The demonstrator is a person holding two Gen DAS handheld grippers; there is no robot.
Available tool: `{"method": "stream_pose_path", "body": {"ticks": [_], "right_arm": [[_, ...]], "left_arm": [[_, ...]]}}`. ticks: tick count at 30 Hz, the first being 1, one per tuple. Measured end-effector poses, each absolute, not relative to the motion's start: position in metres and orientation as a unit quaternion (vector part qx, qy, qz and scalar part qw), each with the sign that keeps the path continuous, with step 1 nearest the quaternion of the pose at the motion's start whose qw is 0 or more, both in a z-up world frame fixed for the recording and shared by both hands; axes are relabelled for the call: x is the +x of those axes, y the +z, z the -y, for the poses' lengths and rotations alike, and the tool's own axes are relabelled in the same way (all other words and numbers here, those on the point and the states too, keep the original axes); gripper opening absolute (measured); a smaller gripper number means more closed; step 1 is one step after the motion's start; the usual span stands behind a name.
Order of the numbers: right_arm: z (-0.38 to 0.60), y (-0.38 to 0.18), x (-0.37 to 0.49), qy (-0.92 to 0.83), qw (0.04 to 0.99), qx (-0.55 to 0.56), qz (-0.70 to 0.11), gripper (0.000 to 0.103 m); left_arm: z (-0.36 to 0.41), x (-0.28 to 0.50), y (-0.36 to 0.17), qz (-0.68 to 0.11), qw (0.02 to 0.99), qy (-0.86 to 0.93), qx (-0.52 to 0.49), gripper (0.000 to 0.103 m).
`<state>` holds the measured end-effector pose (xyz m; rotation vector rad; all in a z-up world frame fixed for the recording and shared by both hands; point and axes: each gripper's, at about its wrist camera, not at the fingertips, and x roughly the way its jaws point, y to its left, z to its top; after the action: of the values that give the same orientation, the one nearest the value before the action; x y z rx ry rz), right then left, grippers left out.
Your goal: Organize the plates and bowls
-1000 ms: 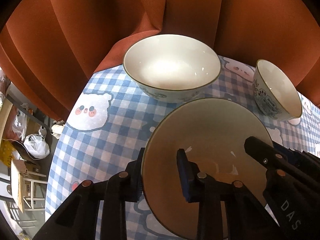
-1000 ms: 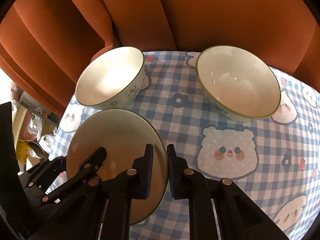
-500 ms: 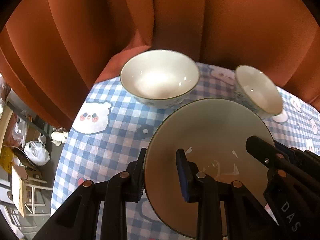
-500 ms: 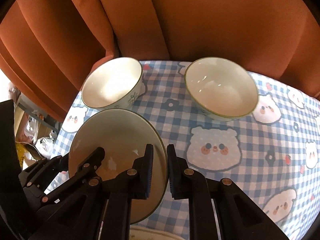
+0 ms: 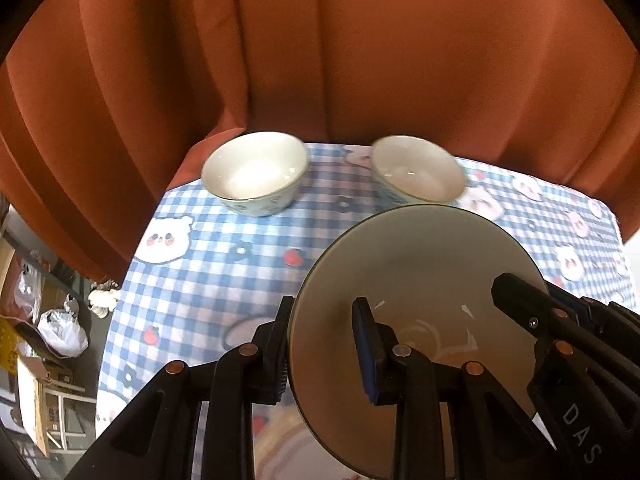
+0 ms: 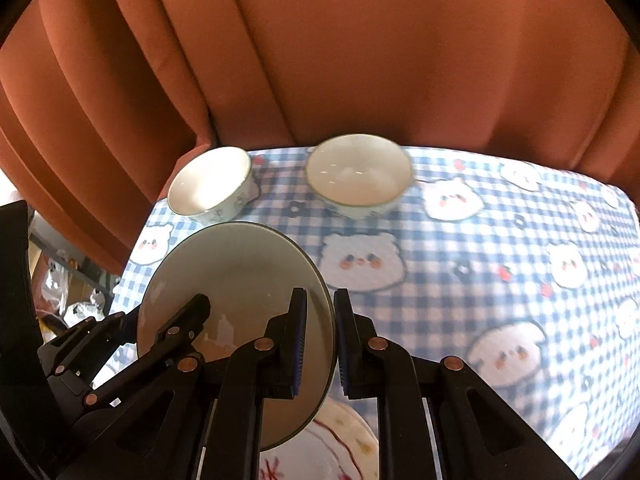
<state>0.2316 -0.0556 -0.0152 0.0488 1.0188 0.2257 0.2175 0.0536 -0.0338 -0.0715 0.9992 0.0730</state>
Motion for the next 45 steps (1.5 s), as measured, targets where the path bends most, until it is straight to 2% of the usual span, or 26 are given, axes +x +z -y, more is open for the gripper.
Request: {"method": "stream_pose_path", "body": {"ticks": [10, 21, 34, 45], "right_arm": [[0.105, 0.0, 0.177, 0.067, 0.875, 0.03, -0.479, 0.017], [0.164, -0.011, 0.134, 0.047, 0.874, 0.045, -0.482, 0.017], [0.241, -0.043, 0.108, 0.047, 0.86, 0.057, -0.505, 0.017], [0.265, -0.079, 0.114, 0.095, 0.84, 0.049, -0.532, 0.017]], "left_arm": [[-0.003, 0.177, -0.024, -0.472, 0.881, -0.005, -0.017, 0.027], [0.062, 0.146, -0.034, -0.483, 0.876, -0.023, 0.003, 0.027], [0.139, 0.128, -0.067, -0.517, 0.855, -0.021, 0.013, 0.027], [0.156, 0.123, -0.092, -0.543, 0.84, 0.025, 0.004, 0.027]]}}
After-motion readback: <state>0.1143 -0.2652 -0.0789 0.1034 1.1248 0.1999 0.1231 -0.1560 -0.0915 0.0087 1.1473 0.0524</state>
